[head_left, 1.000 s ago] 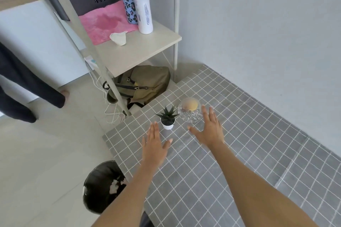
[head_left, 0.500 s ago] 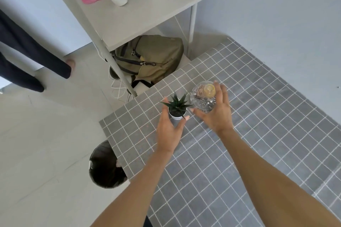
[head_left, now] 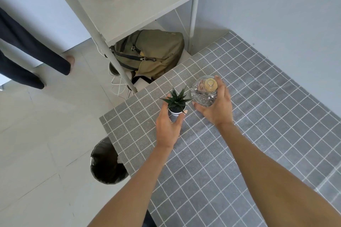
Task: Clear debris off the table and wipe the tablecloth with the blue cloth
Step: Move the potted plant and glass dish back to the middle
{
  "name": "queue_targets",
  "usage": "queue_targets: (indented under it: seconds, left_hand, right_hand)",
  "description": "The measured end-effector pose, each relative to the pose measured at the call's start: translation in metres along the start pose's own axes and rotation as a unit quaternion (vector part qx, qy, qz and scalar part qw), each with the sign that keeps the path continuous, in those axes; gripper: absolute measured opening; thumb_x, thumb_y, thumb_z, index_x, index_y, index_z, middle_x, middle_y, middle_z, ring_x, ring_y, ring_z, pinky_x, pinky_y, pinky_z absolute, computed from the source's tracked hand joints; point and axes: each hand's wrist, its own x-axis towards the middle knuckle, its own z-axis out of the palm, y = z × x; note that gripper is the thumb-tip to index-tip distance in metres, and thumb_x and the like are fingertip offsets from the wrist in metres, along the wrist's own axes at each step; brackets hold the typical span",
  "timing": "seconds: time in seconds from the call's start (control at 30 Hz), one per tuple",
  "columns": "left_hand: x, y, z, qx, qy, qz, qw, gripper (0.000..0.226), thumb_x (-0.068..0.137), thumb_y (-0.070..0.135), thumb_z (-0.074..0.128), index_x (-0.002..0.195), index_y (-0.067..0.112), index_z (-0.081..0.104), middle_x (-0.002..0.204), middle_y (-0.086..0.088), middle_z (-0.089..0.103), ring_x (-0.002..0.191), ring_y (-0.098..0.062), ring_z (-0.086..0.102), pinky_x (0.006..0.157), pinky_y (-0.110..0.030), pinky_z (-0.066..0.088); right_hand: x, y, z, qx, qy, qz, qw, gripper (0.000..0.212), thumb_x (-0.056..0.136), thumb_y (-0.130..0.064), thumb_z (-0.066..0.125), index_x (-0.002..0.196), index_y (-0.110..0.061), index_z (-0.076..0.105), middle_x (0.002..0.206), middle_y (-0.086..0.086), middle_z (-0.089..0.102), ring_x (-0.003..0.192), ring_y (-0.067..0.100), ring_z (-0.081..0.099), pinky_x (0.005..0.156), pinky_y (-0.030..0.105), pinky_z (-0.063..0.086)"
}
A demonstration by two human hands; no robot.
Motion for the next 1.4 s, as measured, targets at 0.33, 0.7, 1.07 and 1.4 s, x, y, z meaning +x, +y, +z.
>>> queue_targets:
  seconds: [0.33,0.7,1.07,1.4]
  left_hand:
    - [-0.003,0.001,-0.017,0.015,0.007,0.009,1.0,0.048,0.082,0.028,0.074,0.124,0.013,0.054,0.113,0.006,0.066,0.105,-0.006,0.062,0.092,-0.033,0.051]
    - [-0.017,0.013,-0.017,0.057,-0.05,0.072,0.994,0.049,0.083,0.032,0.073,0.123,0.011,0.054,0.112,0.001,0.067,0.102,-0.01,0.062,0.087,-0.024,0.052]
    - [-0.044,0.051,0.031,0.088,-0.159,0.144,0.973,0.05,0.084,0.032,0.072,0.124,0.008,0.054,0.109,-0.003,0.068,0.096,-0.018,0.065,0.076,-0.029,0.056]
    - [-0.086,0.092,0.113,0.069,-0.282,0.205,0.935,0.053,0.084,0.036,0.07,0.127,0.011,0.051,0.109,0.0,0.067,0.093,-0.02,0.065,0.076,-0.038,0.056]
  right_hand:
    - [-0.018,-0.003,0.005,0.013,0.081,-0.024,0.996,0.101,0.062,-0.051,0.079,0.14,-0.01,0.03,0.13,0.018,0.045,0.122,0.032,0.04,0.104,0.051,0.036]
    - [-0.072,0.021,-0.018,-0.015,0.151,0.02,0.988,0.099,0.058,-0.049,0.08,0.136,-0.006,0.038,0.118,0.017,0.05,0.11,0.034,0.048,0.104,0.035,0.028]
    - [-0.158,0.07,-0.105,-0.033,0.262,0.171,0.949,0.1,0.057,-0.042,0.085,0.138,-0.01,0.036,0.114,0.015,0.048,0.107,0.033,0.045,0.1,0.044,0.034]
    - [-0.235,0.109,-0.17,-0.079,0.357,0.269,0.891,0.1,0.056,-0.037,0.087,0.138,-0.007,0.037,0.11,0.016,0.049,0.105,0.033,0.045,0.102,0.049,0.034]
